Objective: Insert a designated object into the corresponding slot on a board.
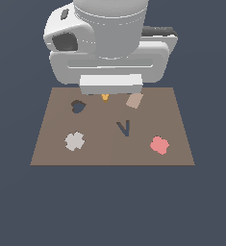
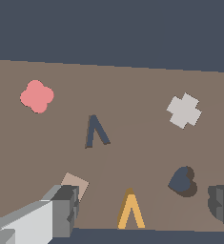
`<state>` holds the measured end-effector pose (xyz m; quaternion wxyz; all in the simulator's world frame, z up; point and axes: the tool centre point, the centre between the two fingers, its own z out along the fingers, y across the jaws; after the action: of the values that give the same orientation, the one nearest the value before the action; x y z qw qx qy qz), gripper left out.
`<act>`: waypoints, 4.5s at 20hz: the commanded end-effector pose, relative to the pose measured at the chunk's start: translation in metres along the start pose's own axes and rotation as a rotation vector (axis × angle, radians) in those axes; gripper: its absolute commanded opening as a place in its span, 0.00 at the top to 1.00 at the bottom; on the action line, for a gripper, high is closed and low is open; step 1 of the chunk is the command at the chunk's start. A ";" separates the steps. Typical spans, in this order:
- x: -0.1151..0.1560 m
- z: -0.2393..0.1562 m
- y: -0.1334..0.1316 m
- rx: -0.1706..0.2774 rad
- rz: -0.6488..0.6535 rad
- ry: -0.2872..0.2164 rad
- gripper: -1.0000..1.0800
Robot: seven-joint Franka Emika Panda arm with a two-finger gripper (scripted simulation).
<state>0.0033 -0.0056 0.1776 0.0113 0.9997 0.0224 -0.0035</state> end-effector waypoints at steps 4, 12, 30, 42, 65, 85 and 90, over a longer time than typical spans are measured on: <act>-0.001 0.002 0.000 0.000 0.000 0.000 0.04; -0.018 0.020 0.002 0.003 -0.001 0.001 0.04; -0.095 0.114 0.013 0.019 -0.004 0.007 0.04; -0.104 0.129 0.014 0.021 -0.005 0.006 0.04; -0.104 0.148 0.013 0.022 -0.007 0.008 1.00; -0.016 0.140 -0.025 0.022 -0.126 0.009 1.00; 0.008 0.138 -0.038 0.023 -0.159 0.009 1.00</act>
<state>0.0021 0.0256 0.0385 -0.0004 0.9953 0.0970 0.0002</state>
